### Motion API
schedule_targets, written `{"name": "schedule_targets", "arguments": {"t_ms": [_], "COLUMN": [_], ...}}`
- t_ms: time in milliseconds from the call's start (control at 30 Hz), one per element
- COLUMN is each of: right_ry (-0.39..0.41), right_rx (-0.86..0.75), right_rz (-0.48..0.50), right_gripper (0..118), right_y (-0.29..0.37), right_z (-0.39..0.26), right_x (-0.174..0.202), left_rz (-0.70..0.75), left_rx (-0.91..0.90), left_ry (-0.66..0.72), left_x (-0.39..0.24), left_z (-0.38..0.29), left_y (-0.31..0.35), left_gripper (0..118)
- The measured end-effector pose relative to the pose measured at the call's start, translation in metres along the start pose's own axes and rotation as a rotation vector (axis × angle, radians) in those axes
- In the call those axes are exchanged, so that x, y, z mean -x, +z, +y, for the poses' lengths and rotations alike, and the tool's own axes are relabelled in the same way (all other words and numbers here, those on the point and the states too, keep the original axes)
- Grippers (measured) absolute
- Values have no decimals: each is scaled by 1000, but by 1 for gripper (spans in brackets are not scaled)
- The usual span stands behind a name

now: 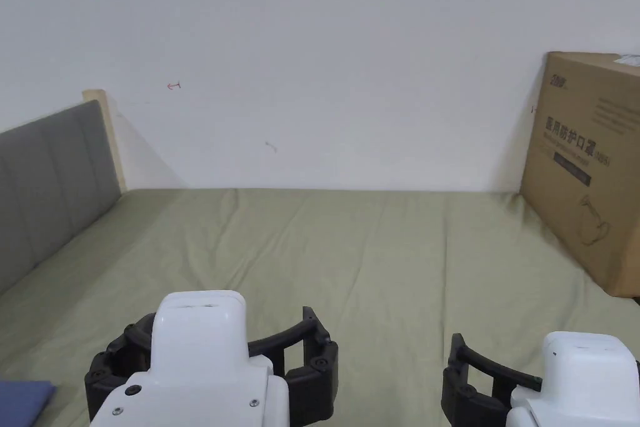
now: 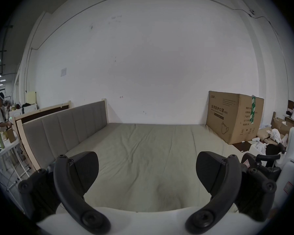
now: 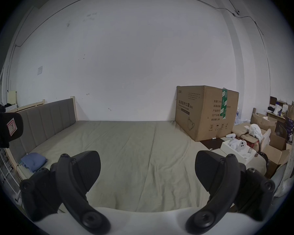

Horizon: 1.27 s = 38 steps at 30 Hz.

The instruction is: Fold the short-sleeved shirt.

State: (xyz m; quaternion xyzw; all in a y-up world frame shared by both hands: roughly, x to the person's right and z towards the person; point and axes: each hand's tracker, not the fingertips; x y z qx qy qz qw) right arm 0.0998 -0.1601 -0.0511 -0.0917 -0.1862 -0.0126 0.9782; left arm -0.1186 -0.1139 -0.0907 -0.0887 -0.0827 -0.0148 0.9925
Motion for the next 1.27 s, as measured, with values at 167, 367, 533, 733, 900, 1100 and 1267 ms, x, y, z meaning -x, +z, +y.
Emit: {"name": "schedule_targets", "arguments": {"t_ms": [167, 367, 533, 733, 900, 1100, 1267], "right_ry": [8, 7, 17, 15, 14, 0, 7], "right_rx": [3, 9, 11, 16, 22, 26, 32], "right_rz": [-10, -10, -7, -2, -5, -8, -6], "right_gripper": [112, 112, 112, 112, 112, 112, 112], "right_y": [-2, -3, -3, -5, -5, -6, -8], "right_z": [1, 0, 0, -1, -1, -1, -3], "right_x": [0, 1, 3, 4, 2, 0, 1], "left_rz": [-40, -42, -35, -55, -82, -58, -76], "left_rx": [17, 23, 47, 70, 79, 64, 81], "left_ry": [-25, -23, -46, -62, -34, -49, -19], "left_x": [8, 11, 8, 0, 0, 1, 4], "left_z": [2, 3, -2, -5, -1, -2, 1], "left_y": [-4, -6, -11, -11, -10, -13, -14], "left_gripper": [116, 116, 116, 116, 116, 116, 116]}}
